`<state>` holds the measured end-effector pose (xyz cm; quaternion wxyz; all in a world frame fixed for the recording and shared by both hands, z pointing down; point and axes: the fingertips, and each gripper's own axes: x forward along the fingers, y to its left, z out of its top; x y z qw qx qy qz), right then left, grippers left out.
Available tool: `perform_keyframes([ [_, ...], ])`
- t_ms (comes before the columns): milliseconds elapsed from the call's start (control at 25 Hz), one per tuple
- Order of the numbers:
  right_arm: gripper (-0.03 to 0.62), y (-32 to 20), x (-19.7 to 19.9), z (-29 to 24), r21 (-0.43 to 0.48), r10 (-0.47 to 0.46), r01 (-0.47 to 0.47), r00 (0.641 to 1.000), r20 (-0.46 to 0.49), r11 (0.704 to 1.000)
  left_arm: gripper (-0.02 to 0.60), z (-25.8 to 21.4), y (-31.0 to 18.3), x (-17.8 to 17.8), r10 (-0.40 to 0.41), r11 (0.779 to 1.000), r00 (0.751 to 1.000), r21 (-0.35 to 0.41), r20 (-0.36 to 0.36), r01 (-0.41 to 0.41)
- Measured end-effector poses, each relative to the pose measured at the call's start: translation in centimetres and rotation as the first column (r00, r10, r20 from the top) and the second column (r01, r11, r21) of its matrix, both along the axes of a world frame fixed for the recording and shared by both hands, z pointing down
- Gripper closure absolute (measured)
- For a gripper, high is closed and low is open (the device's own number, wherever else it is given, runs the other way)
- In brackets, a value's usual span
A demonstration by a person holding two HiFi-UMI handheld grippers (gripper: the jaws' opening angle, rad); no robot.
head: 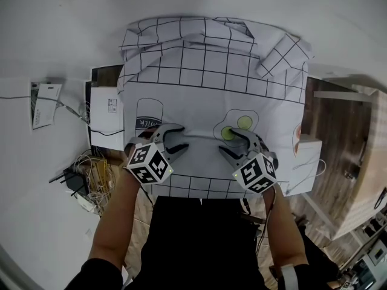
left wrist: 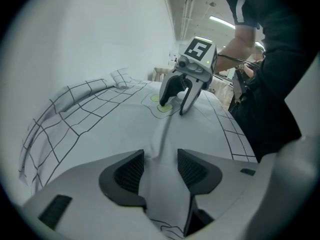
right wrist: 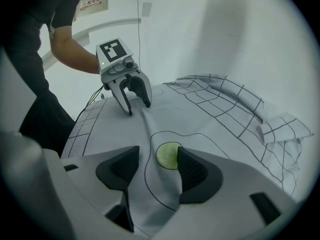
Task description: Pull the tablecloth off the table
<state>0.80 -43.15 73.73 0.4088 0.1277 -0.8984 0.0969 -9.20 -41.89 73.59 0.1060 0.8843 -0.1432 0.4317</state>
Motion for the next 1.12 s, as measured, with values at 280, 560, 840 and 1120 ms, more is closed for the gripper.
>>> perform_keyframes([
  [280,0.405,-0.2,0.0,-0.2,-0.010,0.016,-0.016,1.000,0.002,1.000,0.408,-0.2,0.1,0.1,-0.013,1.000,1.000,-0.008,0.004,0.013],
  [560,0.501,0.1,0.1,-0.1,-0.037,0.011,-0.012,1.000,-0.023,0.999,0.505,-0.1,0.5,0.4,-0.027,0.999,1.000,-0.041,0.015,0.028],
  [840,0.569,0.6,-0.1,-0.1,-0.020,0.024,-0.025,0.998,-0.055,0.999,0.560,-0.1,1.2,0.6,-0.051,0.998,0.997,-0.030,0.052,0.052],
  [1120,0.572,0.2,0.1,-2.8,-0.009,0.071,-0.071,0.997,0.002,0.997,0.566,-2.9,1.1,0.8,-0.108,0.994,0.994,-0.021,-0.011,0.108],
])
